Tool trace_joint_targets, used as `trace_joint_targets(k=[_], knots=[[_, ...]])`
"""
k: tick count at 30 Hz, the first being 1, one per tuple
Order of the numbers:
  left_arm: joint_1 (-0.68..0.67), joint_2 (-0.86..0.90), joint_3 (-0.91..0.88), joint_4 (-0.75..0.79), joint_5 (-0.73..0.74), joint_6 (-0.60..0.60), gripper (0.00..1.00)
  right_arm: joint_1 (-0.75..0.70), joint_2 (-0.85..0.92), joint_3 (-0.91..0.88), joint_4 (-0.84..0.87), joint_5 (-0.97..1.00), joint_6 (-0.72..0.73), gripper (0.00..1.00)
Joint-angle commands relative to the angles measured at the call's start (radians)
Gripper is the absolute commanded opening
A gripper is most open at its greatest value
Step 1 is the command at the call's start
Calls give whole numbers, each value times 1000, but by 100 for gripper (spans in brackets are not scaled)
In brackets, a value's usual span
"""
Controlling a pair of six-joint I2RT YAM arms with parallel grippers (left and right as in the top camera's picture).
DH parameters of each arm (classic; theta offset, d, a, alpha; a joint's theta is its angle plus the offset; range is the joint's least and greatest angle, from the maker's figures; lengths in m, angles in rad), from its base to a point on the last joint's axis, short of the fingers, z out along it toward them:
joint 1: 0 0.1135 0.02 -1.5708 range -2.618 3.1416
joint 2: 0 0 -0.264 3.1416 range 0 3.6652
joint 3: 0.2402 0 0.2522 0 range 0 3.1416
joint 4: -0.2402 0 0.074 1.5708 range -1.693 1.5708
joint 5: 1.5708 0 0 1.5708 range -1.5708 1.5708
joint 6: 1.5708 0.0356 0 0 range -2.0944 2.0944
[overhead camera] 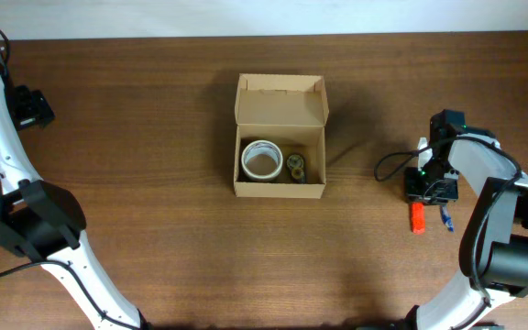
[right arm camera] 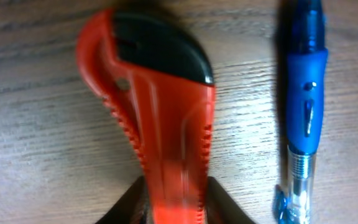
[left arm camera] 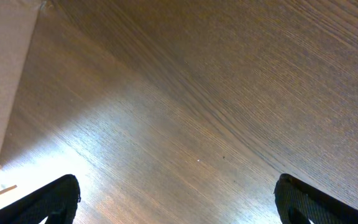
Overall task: Pack container
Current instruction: 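Grasp the red utility cutter with the right gripper and lift, then carry the red cutter with the right gripper over the box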
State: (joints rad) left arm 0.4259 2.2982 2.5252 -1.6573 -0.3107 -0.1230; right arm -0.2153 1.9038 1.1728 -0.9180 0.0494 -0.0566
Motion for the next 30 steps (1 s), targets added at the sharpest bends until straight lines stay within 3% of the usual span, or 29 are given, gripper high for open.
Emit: trace_joint_targets(k=[1,3,5,13,21,30], knots=[[3,-14,-5,0,-6,12,100,2,16,-13,3,7,10,16],[3,-14,-5,0,-6,12,100,2,16,-13,3,7,13,5],[3,-14,-5,0,-6,12,100,2,16,-13,2,7,13,4],[3,-14,-5,0,-6,12,100,27,-3,2,-2,2,32,4],[3,-14,-5,0,-6,12,100,68,-205,81,-24,-98,74,4],[3,-14,-5,0,-6,12,100,191,-371,342,-245,-134,55,3]])
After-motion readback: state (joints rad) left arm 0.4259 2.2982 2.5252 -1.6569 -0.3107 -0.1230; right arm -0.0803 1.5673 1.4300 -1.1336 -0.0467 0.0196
